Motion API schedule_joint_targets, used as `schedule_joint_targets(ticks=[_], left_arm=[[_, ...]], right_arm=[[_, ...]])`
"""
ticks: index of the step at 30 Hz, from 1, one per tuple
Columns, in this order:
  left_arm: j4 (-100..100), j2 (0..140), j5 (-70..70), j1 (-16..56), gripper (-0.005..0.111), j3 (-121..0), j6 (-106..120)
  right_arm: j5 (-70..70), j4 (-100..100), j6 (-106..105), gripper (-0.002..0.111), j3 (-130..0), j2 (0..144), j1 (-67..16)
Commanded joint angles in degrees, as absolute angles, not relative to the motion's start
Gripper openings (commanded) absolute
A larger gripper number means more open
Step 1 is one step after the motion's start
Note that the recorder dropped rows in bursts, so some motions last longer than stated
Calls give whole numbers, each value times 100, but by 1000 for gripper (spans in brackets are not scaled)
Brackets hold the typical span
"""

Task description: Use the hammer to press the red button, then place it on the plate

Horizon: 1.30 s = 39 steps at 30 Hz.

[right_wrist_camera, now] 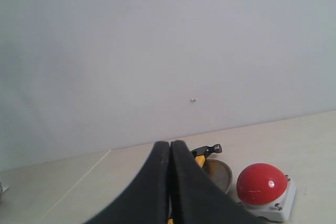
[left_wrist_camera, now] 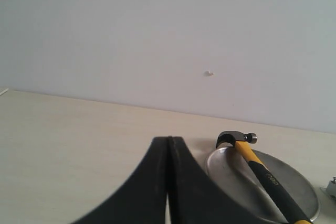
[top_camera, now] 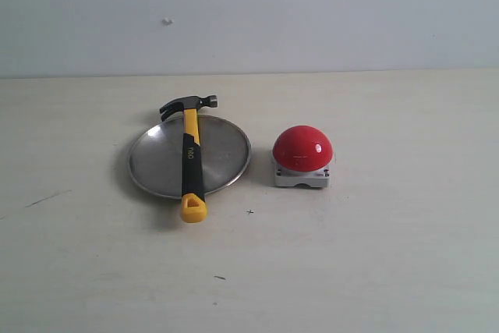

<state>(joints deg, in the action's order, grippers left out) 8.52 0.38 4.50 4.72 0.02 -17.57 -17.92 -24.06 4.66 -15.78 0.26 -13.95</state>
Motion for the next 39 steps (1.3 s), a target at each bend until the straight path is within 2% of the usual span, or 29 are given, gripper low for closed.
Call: schedule_joint_targets(ticks=[1,11,18,32,36,39], left_arm=[[885,0,465,465,0,0,-1805],[885,0,465,465,0,0,-1805],[885,0,465,465,0,0,-1805],[885,0,465,465,0,0,-1805],[885,0,465,465,0,0,-1791],[885,0,465,465,0,0,-1791]], right_arm=[[-1785,-2197,424,0,-1565,0,-1209],[-1476,-1458,409,0,-1486,0,14],[-933,-1458,409,0,-775,0,862],[-743,-1415,416,0,-492,0,883],[-158,-1386,416,0,-12,0,883],[-257,-789,524,0,0,0,883]])
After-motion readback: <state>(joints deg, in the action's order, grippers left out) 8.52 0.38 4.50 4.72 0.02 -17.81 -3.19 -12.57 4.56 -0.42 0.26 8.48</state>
